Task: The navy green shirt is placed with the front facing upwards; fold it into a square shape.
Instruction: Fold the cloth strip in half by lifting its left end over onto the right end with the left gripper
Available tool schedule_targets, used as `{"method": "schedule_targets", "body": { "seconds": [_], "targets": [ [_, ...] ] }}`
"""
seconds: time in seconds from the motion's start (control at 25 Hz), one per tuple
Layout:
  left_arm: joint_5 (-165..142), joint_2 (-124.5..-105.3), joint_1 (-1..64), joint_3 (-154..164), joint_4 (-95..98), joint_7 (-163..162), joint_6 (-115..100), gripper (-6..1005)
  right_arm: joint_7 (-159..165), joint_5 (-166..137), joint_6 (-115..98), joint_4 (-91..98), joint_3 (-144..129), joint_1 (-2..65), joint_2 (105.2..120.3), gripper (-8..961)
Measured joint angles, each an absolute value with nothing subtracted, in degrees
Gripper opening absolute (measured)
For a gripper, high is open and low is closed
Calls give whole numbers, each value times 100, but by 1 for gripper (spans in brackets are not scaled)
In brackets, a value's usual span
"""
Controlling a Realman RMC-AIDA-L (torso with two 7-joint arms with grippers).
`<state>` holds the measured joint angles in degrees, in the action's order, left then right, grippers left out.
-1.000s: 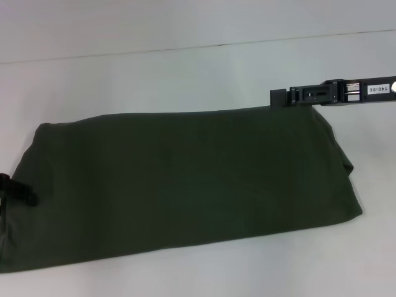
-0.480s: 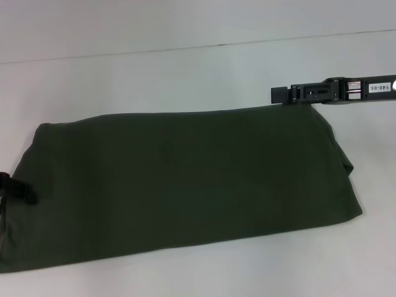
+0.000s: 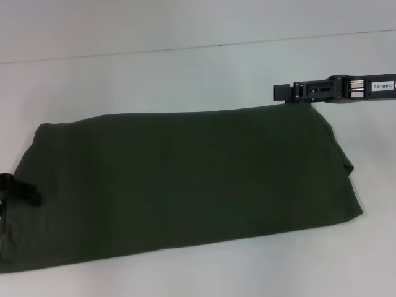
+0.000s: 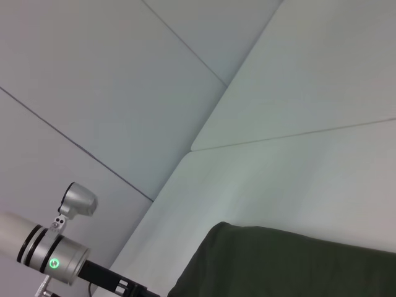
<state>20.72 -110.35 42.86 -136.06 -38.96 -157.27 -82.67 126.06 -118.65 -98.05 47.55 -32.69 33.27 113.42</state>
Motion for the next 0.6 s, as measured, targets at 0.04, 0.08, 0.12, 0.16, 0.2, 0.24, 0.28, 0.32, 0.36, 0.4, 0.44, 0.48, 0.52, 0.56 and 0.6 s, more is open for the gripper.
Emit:
{"method": "schedule_targets", "body": {
  "seconds": [0.04,0.08,0.12,0.16,0.2,0.24,0.28,0.32,0.36,0.4,0.44,0.48,0.52,0.56,0.6],
  "targets": [
    [2074,-11037,4287,-13606,-3896,-15727,-8278,842,12608,-11865,-9805,4755,-3269,3322,11341,790],
    [2075,-11039,4289,-13606,-3895,-15727,-8286,842,12610,-11865,-9804,4755,-3269,3318,11339,790],
    [2077,-11042,4291,-13605,-3894,-15724,-8299,842,12611,-11865,-9804,4755,-3269,3316,11338,790],
    [2078,-11047,4296,-13605,-3893,-15720,-8313,842,12612,-11866,-9803,4755,-3269,3313,11338,790],
    [2078,-11052,4301,-13605,-3892,-15717,-8325,842,12612,-11866,-9802,4755,-3269,3312,11337,790],
    [2079,-11057,4307,-13604,-3892,-15715,-8336,842,12612,-11865,-9801,4754,-3269,3312,11337,790],
    [2081,-11061,4314,-13603,-3891,-15713,-8352,842,12612,-11865,-9801,4755,-3269,3312,11337,790],
    [2096,-11067,4322,-13602,-3890,-15709,-8379,842,12612,-11866,-9800,4755,-3269,3312,11337,790],
    [2115,-11069,4326,-13601,-3889,-15705,-8393,841,12612,-11866,-9800,4755,-3269,3313,11337,790],
    [2153,-11069,4332,-13602,-3890,-15701,-8410,841,12612,-11865,-9799,4755,-3269,3313,11337,790],
    [2185,-11069,4337,-13602,-3893,-15699,-8423,841,12612,-11866,-9799,4752,-3269,3313,11337,790],
    [2216,-11069,4341,-13602,-3897,-15696,-8435,841,12611,-11866,-9799,4737,-3269,3313,11335,790],
    [2221,-11069,4344,-13602,-3897,-15696,-8442,841,12609,-11866,-9799,4716,-3269,3314,11330,790],
    [2226,-11069,4351,-13601,-3896,-15696,-8448,842,12603,-11867,-9799,4686,-3270,3313,11321,790],
    [2227,-11072,4357,-13599,-3894,-15695,-8448,842,12599,-11868,-9799,4662,-3269,3313,11312,790]
  ]
}}
